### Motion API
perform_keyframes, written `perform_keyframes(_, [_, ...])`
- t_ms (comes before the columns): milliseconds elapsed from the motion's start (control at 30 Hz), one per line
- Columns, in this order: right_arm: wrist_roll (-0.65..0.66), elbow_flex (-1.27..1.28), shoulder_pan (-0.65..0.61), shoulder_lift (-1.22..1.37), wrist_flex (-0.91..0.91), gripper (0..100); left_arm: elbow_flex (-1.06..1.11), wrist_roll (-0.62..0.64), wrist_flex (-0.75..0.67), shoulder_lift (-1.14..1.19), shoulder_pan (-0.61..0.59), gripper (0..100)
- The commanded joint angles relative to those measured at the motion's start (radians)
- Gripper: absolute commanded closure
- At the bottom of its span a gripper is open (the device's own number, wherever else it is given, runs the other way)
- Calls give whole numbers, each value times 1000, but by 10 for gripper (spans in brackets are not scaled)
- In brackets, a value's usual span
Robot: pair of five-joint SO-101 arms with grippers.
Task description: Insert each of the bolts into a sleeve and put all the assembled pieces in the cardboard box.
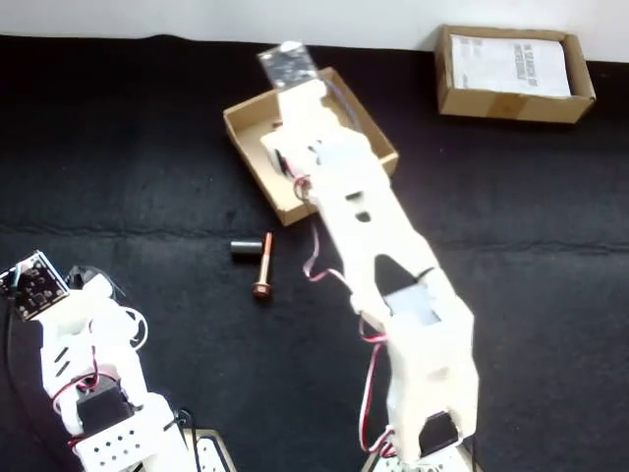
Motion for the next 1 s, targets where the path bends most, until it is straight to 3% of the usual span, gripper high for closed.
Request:
perform_keyframes(0, [83,-243,-15,74,90,991,16,8,5,-10,15,991])
perform_keyframes(333, [316,-610,-19,367,443,991,16,8,5,-10,27,991])
perform_keyframes(433, [324,-688,-19,406,529,968,16,8,5,-10,30,991])
perform_keyframes(633, [322,-823,-25,407,699,741,16,8,5,-10,25,990])
perform_keyframes(967, [319,-1144,-104,407,1023,735,16,8,5,-10,25,990])
